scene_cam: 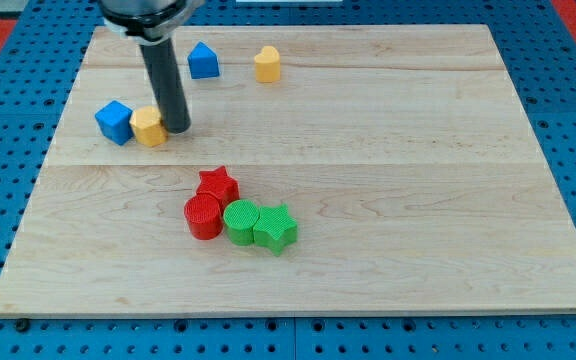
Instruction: Place the blue triangle on top of the blue cube
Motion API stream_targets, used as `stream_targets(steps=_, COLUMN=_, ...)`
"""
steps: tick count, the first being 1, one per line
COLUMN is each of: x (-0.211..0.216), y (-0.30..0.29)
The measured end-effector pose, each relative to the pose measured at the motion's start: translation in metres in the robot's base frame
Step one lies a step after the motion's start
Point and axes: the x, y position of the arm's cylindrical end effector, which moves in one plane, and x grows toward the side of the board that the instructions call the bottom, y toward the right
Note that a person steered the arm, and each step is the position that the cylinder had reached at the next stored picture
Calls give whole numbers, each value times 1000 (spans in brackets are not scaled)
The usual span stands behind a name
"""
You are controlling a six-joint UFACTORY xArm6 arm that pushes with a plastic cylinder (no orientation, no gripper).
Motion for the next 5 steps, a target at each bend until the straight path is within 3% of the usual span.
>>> stream_targets(steps=1, x=0, y=25)
stream_targets(steps=3, x=-129, y=215)
stream_targets(steps=4, x=-139, y=172)
stream_targets(steps=5, x=-110, y=59)
